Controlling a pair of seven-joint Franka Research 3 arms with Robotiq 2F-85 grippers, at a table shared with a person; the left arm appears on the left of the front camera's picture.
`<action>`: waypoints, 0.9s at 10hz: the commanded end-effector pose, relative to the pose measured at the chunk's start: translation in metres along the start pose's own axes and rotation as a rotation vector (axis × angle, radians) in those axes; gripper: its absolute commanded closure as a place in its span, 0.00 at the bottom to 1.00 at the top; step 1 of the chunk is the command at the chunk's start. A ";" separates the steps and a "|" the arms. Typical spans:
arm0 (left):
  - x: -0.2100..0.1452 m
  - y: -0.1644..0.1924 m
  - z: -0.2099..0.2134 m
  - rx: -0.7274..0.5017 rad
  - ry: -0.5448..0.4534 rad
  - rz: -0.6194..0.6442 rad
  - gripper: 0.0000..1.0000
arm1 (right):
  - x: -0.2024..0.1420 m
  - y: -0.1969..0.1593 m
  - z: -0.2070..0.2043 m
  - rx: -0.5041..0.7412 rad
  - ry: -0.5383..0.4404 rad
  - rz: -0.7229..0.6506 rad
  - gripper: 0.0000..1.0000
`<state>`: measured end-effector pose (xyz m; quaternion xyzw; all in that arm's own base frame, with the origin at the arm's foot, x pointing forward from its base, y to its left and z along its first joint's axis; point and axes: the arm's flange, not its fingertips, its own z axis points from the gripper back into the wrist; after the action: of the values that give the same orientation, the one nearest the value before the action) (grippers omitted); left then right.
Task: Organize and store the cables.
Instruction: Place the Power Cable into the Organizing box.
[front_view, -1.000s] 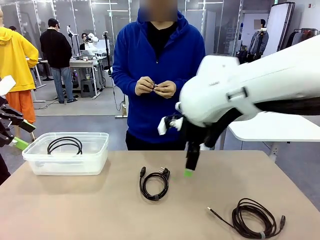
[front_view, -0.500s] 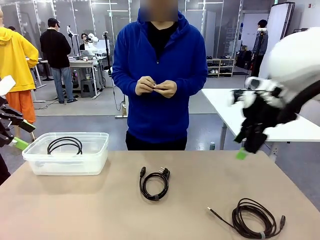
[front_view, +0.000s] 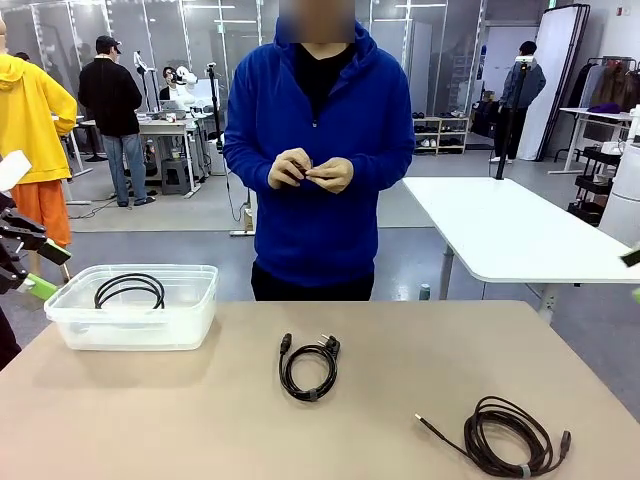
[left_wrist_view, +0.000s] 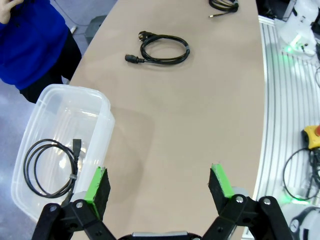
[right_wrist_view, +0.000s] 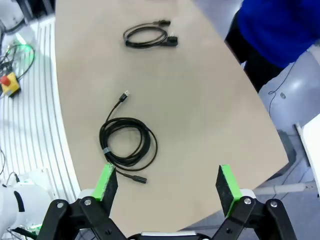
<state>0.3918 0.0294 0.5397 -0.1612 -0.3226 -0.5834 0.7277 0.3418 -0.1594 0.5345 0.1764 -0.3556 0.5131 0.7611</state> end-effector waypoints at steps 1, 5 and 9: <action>0.000 0.000 0.000 0.000 0.000 0.000 0.00 | -0.039 -0.019 -0.008 0.043 -0.139 -0.033 0.00; 0.064 0.007 -0.093 -0.141 -0.090 -0.122 0.00 | -0.098 -0.013 -0.024 0.031 -0.253 -0.097 0.00; 0.109 -0.019 -0.180 -0.213 -0.005 -0.239 0.00 | -0.093 -0.015 -0.021 0.017 -0.204 -0.107 0.00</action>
<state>0.4306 -0.1634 0.4766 -0.2140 -0.2728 -0.6824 0.6435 0.3408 -0.2144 0.4498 0.2570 -0.4133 0.4561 0.7451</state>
